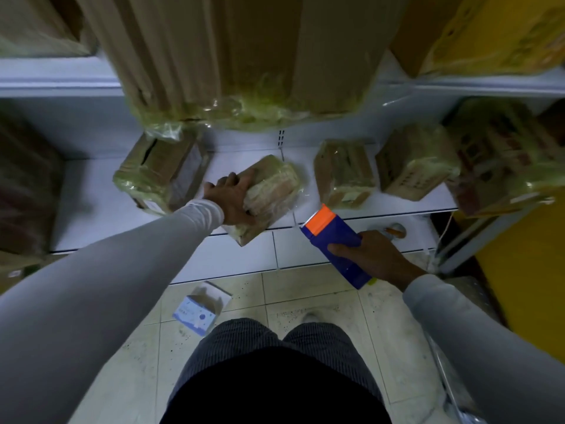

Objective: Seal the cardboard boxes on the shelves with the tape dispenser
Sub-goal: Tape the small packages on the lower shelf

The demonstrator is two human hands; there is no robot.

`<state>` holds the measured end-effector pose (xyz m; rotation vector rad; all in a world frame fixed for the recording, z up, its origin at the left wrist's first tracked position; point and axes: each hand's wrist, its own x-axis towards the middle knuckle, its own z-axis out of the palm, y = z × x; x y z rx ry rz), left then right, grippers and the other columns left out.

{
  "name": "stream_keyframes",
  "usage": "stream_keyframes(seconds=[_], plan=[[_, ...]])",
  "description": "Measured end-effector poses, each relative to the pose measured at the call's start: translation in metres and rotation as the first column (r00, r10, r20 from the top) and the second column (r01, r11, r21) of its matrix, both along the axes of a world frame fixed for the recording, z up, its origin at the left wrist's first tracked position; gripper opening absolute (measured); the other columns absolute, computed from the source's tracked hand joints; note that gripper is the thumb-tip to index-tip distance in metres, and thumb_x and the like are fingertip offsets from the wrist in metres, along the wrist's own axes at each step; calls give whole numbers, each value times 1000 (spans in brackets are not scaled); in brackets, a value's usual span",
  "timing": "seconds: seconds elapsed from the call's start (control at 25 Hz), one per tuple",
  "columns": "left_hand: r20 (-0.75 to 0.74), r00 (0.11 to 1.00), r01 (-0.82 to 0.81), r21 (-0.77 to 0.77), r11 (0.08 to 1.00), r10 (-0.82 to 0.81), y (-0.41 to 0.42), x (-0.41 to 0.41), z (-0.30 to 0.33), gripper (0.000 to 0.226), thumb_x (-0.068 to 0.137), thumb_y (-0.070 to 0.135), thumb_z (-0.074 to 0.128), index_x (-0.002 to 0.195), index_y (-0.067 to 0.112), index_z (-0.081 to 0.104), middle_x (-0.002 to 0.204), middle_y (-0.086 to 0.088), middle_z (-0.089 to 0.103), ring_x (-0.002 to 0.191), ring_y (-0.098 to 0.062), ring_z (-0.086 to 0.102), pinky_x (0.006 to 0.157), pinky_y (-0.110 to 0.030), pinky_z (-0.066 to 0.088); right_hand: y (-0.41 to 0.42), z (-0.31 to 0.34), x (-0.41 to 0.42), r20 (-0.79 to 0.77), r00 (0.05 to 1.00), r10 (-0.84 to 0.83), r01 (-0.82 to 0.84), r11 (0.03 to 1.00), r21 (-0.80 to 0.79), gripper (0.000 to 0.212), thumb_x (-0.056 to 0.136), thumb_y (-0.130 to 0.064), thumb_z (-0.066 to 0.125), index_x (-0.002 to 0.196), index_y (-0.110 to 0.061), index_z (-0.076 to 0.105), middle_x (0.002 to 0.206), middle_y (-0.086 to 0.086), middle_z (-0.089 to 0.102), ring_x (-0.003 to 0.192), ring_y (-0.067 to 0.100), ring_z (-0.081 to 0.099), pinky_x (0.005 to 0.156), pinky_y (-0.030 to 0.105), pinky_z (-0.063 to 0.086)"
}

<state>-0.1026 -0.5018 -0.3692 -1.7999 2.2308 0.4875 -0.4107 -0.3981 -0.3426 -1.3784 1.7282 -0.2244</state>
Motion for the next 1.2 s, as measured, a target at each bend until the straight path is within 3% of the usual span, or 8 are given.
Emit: stream_keyframes(seconds=[0.2, 0.32, 0.44, 0.52, 0.76, 1.04, 1.12, 1.2], plan=[[-72, 984, 160, -42, 986, -163, -2, -19, -3, 108, 78, 42, 66, 142, 46, -22, 159, -6, -14, 145, -37, 8, 114, -55, 17, -7, -6, -19, -20, 1000, 13, -13, 1000, 12, 42, 78, -53, 74, 81, -12, 67, 78, 3, 71, 73, 19, 68, 62, 29, 50], [-9, 979, 198, -147, 969, -201, -2, -9, -1, 105, 81, 33, 63, 144, 42, -21, 159, -8, -11, 144, -37, 12, 112, -55, 21, -15, -7, -22, 1, 999, 38, -38, 999, 5, 41, 79, -53, 74, 83, -13, 69, 76, 1, 71, 73, 18, 68, 60, 27, 49], [100, 963, 261, -143, 955, -248, -4, 3, 2, 79, 93, 29, 47, 149, 37, -7, 160, -2, -5, 146, -29, 7, 113, -53, 20, -22, -8, -16, 29, 998, 58, -58, 998, -4, 36, 78, -52, 75, 81, -17, 68, 75, -4, 71, 73, 14, 68, 58, 25, 45], [90, 971, 230, -107, 967, -221, 3, 5, 0, 68, 97, 25, 38, 150, 35, -4, 160, 2, -6, 147, -25, 2, 114, -50, 21, -26, -7, -11, 43, 995, 93, -93, 996, -3, 34, 79, -51, 75, 81, -17, 68, 76, -3, 71, 73, 15, 67, 59, 25, 45], [138, 987, 101, -147, 984, -81, 15, -14, -21, 75, 97, 36, 39, 150, 25, -13, 159, -5, -12, 147, -30, -4, 117, -48, 10, -30, -5, -2, 77, 985, 158, -158, 987, -1, 33, 81, -47, 75, 87, -15, 69, 82, 3, 73, 77, 20, 69, 67, 29, 48], [-54, 998, -19, -219, 975, 7, 22, -16, -20, 82, 92, 42, 49, 151, 22, -4, 160, -9, -4, 147, -28, 1, 116, -46, 9, -31, 8, -6, 123, 976, 177, -175, 984, -33, 21, 80, -46, 76, 85, -26, 70, 77, -9, 73, 68, 3, 68, 63, 24, 46], [-211, 977, -27, -289, 957, -36, 28, -12, -9, 74, 91, 40, 53, 151, 16, 16, 159, -12, 10, 145, -30, 14, 115, -43, 16, -34, 11, -5, 114, 972, 203, -201, 979, -33, 24, 80, -44, 77, 85, -22, 70, 77, -5, 74, 71, 10, 69, 65, 28, 49], [-448, 884, -34, -350, 936, -135, 33, -8, 5, 47, 93, 27, 56, 134, 6, 47, 147, -18, 37, 132, -34, 38, 107, -35, 29, -38, 16, -2, 107, 961, 254, -250, 967, -46, 31, 79, -42, 78, 89, -14, 70, 82, 3, 74, 77, 21, 70, 72, 35, 50]])
